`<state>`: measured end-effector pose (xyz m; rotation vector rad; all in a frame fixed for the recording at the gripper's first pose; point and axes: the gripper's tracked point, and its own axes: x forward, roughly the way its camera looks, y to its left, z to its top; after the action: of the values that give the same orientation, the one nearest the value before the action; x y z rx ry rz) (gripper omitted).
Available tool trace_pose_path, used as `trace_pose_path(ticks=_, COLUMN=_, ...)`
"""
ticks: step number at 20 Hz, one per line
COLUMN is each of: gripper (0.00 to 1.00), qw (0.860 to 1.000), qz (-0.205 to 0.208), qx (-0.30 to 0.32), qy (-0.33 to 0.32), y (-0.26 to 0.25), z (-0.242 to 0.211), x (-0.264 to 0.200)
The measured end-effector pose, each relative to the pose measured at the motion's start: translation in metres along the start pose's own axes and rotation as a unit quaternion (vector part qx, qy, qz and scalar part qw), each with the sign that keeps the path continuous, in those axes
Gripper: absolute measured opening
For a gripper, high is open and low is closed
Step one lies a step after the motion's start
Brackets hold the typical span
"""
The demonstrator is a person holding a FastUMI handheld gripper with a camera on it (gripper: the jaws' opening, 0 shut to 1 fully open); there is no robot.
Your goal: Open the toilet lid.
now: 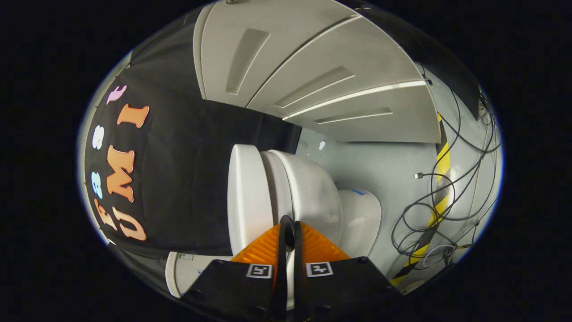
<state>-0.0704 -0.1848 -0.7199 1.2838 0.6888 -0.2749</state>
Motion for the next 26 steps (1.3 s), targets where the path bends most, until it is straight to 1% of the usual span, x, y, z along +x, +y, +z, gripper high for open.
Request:
trace_pose_path(ticks=1, gripper=0.09, qw=1.0, qz=0.003, qx=0.004, qy=0.004, y=0.003, z=-0.002, x=-0.005)
trace_pose_path(ticks=4, gripper=0.08, qw=1.0, qz=0.0, qx=-0.003, qy=0.004, y=0.006, z=-0.003, x=-0.003)
trace_pose_path(ticks=6, gripper=0.08, qw=1.0, qz=-0.01, qx=-0.029, qy=-0.002, y=0.014, z=-0.005, x=-0.008)
trace_pose_path(ticks=8, gripper=0.08, qw=0.998, qz=-0.031, qx=-0.06, qy=-0.002, y=0.017, z=-0.007, x=-0.009)
trace_pose_path(ticks=11, gripper=0.08, qw=0.998, qz=-0.017, qx=-0.064, qy=-0.003, y=0.037, z=-0.006, x=-0.015)
trace_pose_path(ticks=12, gripper=0.08, qw=0.997, qz=-0.013, qx=-0.076, qy=-0.005, y=0.044, z=-0.005, x=-0.017)
trace_pose_path(ticks=14, gripper=0.08, qw=0.994, qz=-0.012, qx=-0.11, qy=-0.011, y=0.059, z=-0.004, x=-0.021)
trace_pose_path(ticks=18, gripper=0.08, qw=0.987, qz=-0.002, qx=-0.158, qy=-0.037, y=0.1, z=-0.002, x=-0.029)
trace_pose_path(ticks=20, gripper=0.08, qw=0.983, qz=0.009, qx=-0.179, qy=-0.04, y=0.125, z=-0.011, x=-0.04)
trace_pose_path(ticks=23, gripper=0.08, qw=0.974, qz=0.021, qx=-0.223, qy=-0.045, y=0.164, z=-0.028, x=-0.053)
trace_pose_path(ticks=26, gripper=0.08, qw=0.963, qz=0.017, qx=-0.262, qy=-0.06, y=0.193, z=-0.041, x=-0.059)
